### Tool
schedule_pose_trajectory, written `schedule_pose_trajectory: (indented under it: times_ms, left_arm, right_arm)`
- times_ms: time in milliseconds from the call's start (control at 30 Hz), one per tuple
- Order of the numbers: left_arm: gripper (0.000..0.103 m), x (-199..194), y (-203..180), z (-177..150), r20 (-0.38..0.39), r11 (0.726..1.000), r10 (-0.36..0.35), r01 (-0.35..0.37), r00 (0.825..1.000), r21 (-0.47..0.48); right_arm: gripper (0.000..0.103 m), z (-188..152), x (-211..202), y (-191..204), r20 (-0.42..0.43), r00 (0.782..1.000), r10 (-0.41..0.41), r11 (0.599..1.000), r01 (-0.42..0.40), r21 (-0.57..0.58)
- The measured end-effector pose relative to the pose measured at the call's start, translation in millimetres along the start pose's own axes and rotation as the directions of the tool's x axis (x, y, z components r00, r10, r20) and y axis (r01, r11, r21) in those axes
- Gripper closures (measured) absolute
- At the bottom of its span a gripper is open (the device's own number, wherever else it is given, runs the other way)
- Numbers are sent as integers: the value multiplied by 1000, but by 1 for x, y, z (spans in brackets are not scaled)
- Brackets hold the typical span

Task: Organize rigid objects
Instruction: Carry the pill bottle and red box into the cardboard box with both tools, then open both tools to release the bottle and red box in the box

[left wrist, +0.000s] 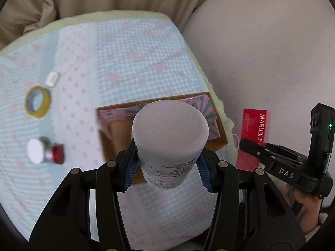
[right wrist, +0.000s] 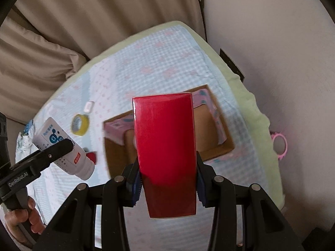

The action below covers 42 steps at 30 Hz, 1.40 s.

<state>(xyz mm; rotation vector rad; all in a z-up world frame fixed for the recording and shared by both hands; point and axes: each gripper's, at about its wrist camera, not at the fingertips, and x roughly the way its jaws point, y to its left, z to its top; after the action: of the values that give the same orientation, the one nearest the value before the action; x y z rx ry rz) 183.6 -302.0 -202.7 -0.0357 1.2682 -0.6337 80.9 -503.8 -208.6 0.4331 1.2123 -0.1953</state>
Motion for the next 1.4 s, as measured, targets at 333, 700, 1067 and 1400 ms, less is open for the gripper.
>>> schedule_pose_trajectory:
  times_ms: [333,700,1067,1400]
  left_arm:
    - [56,125,-17,38,-125,999,37,-39,991,-18]
    - [56,198,-28,47,-240,989,118,-94,963,110]
    - [0,172,-50,58,-127,939,211,-165,969,301]
    - [0,136,1,37,-124,948,252,-219,960,230]
  right_arm:
    - [64,34,85,-49,-94,995,28,1000,-29,-8]
    - [64,22,133,-61,-70,997,43,999,-44,-4]
    - [24,18,148,-66,-105,994,-6,1000,8,21]
    - [0,3,129,-72,-36,999,9,1000,-9,18]
